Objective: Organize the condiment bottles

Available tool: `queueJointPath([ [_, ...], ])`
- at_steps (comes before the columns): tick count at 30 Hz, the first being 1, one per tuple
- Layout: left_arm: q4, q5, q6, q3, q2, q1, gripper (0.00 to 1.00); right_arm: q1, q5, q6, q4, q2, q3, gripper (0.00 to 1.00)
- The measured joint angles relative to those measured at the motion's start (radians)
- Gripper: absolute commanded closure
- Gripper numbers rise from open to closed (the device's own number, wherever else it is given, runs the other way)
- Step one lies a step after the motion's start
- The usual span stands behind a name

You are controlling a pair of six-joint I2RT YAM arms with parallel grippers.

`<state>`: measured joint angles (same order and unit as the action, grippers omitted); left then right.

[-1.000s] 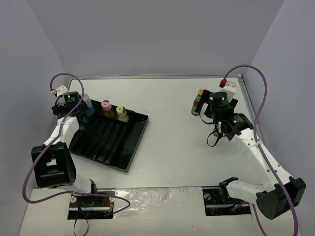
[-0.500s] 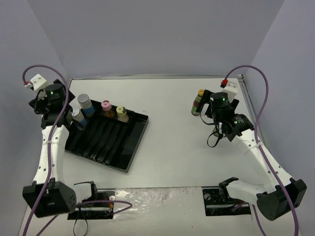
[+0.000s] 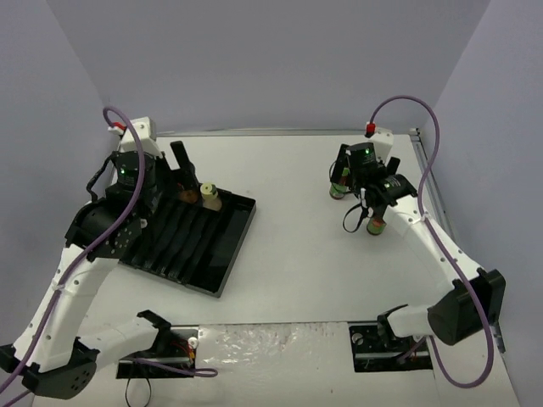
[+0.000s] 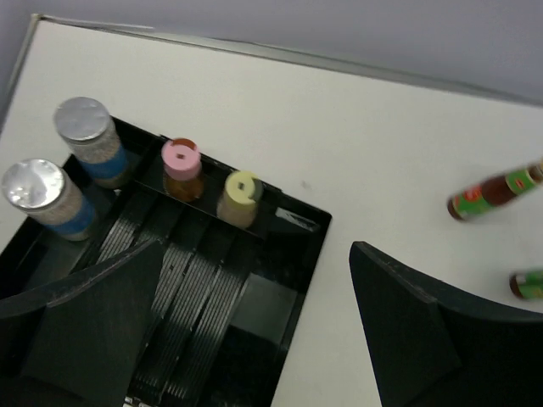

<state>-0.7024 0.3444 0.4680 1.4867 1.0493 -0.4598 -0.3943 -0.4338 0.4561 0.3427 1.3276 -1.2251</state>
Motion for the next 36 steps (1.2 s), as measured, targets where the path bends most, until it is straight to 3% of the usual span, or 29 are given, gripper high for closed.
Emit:
queueJointPath([
  [3, -0.077, 0.004, 0.001, -0.013, -0.066, -0.136, 0.12, 0.000, -0.015, -0.009, -0.002, 0.059, -0.035, 0.00],
  [6, -0.144, 0.022, 0.003, -0.038, -0.136, -0.199, 0.12, 0.000, -0.030, -0.014, -0.006, 0.112, -0.066, 0.00],
  [21, -0.318, 0.051, -0.015, -0.073, -0.242, -0.209, 0.11, 0.016, -0.056, -0.037, -0.032, 0.394, -0.259, 0.03],
  [36, -0.319, 0.048, -0.018, -0.099, -0.252, -0.209, 0.11, 0.093, -0.022, -0.042, -0.041, 0.474, -0.290, 0.05],
])
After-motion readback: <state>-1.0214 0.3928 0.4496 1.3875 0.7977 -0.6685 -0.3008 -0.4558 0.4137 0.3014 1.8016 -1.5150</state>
